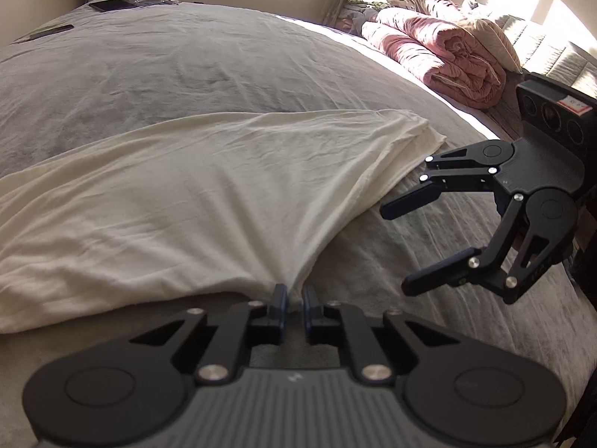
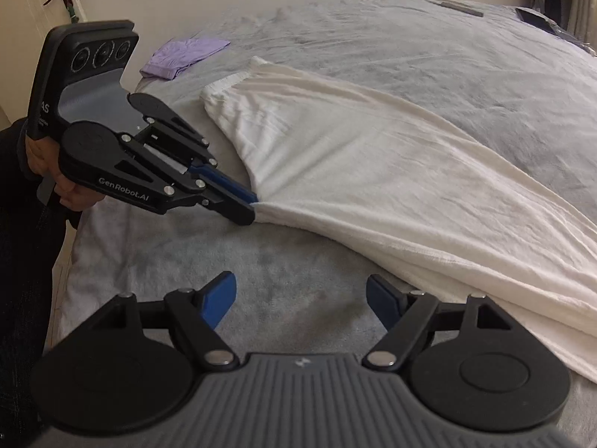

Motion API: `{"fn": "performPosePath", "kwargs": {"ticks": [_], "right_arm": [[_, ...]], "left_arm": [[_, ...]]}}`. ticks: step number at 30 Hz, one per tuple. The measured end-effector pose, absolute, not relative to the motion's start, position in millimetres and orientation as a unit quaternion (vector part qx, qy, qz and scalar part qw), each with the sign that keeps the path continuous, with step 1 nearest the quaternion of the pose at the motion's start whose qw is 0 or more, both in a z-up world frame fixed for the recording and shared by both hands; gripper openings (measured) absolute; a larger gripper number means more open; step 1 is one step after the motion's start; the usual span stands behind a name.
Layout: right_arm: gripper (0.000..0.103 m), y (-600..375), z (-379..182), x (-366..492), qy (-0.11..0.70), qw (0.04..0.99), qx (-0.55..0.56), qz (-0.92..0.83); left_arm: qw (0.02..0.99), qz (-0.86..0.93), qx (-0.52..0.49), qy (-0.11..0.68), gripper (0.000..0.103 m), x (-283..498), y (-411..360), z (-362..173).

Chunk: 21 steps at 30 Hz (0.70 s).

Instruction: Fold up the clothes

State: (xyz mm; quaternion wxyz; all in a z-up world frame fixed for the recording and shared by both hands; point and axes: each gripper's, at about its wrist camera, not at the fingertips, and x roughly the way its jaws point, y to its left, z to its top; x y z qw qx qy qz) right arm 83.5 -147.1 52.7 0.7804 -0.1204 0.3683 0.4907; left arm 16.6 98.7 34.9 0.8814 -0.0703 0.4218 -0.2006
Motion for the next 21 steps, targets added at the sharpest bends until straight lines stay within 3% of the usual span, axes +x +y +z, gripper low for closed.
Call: {"fn": "performPosePath", "kwargs": {"ticks": [7, 8, 10, 12, 18, 21], "right_arm": [[0.077, -163, 47, 91, 0.363, 0.824, -0.083, 0.427], [0.073, -165, 46, 94, 0.364, 0.830, -0.077, 0.415], [0.048, -169, 42, 99, 0.366, 0.842, -0.063, 0.392], [0.036, -172, 38, 104, 0.367, 0.853, -0.050, 0.368], [0.030, -183, 28, 119, 0.369, 0.881, -0.010, 0.295], [0.030, -202, 27, 117, 0.369, 0.889, 0.014, 0.270]], "left_arm": [[0.889, -0.199, -0.111, 0.397, 0.010, 18, 114, 46], [0.889, -0.200, -0.114, 0.396, 0.012, 20, 111, 45], [0.890, -0.198, -0.112, 0.394, 0.012, 24, 105, 40], [0.891, -0.195, -0.105, 0.397, 0.012, 26, 100, 34], [0.888, -0.198, -0.075, 0.409, 0.012, 26, 91, 24], [0.886, -0.206, -0.060, 0.411, 0.019, 24, 88, 26]]}}
